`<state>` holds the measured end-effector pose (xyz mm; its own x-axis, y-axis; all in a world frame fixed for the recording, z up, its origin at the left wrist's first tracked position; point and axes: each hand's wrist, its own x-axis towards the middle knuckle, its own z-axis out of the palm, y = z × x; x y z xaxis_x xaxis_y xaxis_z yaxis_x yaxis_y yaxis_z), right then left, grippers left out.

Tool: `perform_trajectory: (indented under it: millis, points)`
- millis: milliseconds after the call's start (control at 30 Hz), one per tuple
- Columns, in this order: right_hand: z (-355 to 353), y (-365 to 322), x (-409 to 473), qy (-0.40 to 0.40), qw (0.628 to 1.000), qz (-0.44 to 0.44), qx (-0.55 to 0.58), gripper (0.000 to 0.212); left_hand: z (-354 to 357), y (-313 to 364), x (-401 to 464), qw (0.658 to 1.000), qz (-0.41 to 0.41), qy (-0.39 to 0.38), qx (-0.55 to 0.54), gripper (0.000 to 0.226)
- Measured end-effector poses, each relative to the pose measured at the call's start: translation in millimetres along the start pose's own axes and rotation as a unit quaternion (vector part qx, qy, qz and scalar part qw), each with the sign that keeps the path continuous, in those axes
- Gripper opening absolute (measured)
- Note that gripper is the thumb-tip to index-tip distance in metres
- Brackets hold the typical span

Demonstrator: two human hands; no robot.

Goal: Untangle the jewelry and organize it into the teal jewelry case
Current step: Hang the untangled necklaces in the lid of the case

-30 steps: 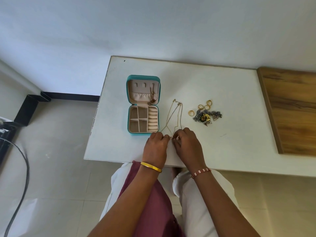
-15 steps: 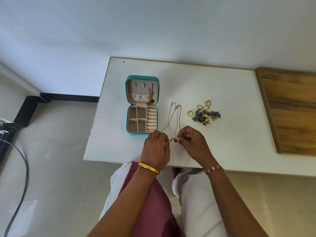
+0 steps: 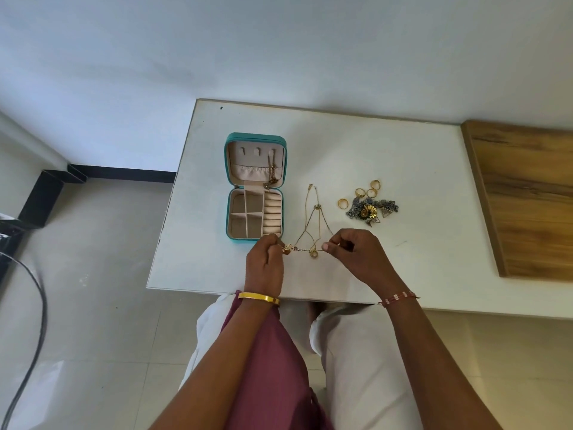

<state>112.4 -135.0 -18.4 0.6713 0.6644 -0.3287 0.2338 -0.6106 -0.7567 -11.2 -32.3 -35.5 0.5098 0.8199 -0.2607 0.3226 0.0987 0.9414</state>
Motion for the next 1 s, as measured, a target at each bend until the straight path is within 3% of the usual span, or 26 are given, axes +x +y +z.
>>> perform_trajectory:
  millis: [200,433,567,633,733,867,1000]
  points:
    - [-0.7,6.4,1.1,0.039,0.999,-0.014,-0.031,0.030,-4.3,-0.7,5.4,0.998,-0.061,0.027,-0.018,0.024]
    - [-14.1,5.6,4.9,0.112,0.993,-0.023,-0.018,0.040,-10.7,-2.7,5.8,0.997,0.013,0.077,0.011,0.009]
    - [-21.2,7.4,7.1,0.151,0.988,-0.030,-0.002,0.041,-17.6,-0.8,4.8,0.985,-0.038,0.075,-0.152,0.031]
    - [-23.5,10.8,8.9,0.153,0.988,-0.020,0.009,0.042,-23.0,2.0,5.4,0.961,-0.079,0.072,-0.256,0.047]
    - [-23.0,14.2,11.4,0.147,0.981,0.031,0.125,0.040,-27.8,4.7,9.1,0.903,-0.155,0.085,-0.392,0.039]
    - [-20.6,4.6,8.2,0.109,0.921,0.072,0.367,0.023,-29.7,9.5,9.9,0.865,-0.194,0.077,-0.456,0.037]
    - [-24.3,-3.1,5.7,0.033,0.810,0.079,0.580,0.023,-31.1,13.3,6.9,0.851,-0.239,0.032,-0.466,0.048]
